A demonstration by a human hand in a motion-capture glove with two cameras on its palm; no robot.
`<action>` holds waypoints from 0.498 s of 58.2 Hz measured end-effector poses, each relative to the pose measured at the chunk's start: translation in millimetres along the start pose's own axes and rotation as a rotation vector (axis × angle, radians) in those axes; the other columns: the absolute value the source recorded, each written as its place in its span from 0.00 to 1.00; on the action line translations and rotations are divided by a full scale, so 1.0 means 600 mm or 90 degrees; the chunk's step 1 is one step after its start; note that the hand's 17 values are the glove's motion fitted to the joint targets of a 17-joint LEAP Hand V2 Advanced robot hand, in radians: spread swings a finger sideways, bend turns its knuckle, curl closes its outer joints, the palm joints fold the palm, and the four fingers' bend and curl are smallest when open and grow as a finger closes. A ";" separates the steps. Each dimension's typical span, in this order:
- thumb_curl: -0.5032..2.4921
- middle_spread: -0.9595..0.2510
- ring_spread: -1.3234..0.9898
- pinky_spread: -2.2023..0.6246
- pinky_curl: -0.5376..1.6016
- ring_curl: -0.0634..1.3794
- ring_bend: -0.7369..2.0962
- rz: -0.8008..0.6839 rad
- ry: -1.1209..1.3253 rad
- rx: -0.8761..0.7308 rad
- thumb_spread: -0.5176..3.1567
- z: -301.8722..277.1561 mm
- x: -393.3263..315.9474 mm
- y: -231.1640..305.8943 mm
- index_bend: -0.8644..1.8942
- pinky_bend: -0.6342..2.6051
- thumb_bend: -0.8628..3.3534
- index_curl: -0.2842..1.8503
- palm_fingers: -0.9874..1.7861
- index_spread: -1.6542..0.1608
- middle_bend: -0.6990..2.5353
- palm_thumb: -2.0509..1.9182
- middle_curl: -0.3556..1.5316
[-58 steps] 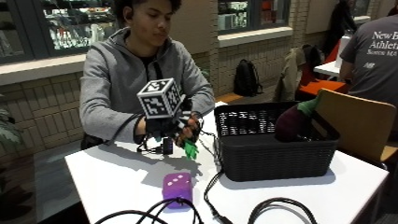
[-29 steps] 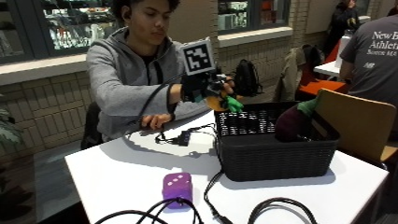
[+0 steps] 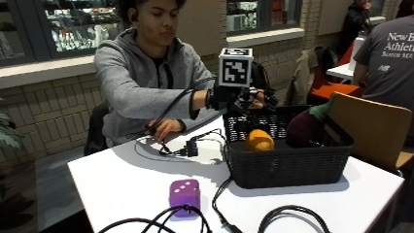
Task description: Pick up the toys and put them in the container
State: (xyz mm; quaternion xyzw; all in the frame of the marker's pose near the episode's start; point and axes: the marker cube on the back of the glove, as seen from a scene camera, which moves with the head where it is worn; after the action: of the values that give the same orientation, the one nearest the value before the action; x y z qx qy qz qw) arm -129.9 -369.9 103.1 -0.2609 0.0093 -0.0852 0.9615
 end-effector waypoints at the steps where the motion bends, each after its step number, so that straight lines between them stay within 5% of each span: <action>1: 0.33 0.76 0.54 0.78 0.45 0.25 0.41 0.004 0.002 -0.001 0.46 -0.002 0.008 0.005 0.32 0.62 0.19 0.33 0.24 0.76 0.24 0.57 0.55; 10: 0.31 0.81 0.55 0.79 0.43 0.25 0.42 0.067 0.042 0.006 0.47 -0.010 0.126 0.094 0.34 0.60 0.20 0.28 0.28 0.76 0.25 0.55 0.49; 15: 0.30 0.82 0.55 0.79 0.42 0.25 0.43 0.181 0.013 -0.002 0.48 0.004 0.215 0.143 0.36 0.58 0.20 0.27 0.32 0.76 0.26 0.56 0.47; 29: 0.29 0.83 0.55 0.79 0.41 0.27 0.46 0.328 -0.025 -0.118 0.49 0.131 0.331 0.241 0.35 0.56 0.20 0.26 0.34 0.76 0.28 0.56 0.46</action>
State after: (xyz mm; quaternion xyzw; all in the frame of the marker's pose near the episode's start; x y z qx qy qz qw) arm 93.4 -241.1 103.7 -0.3384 0.0647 0.1681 0.9236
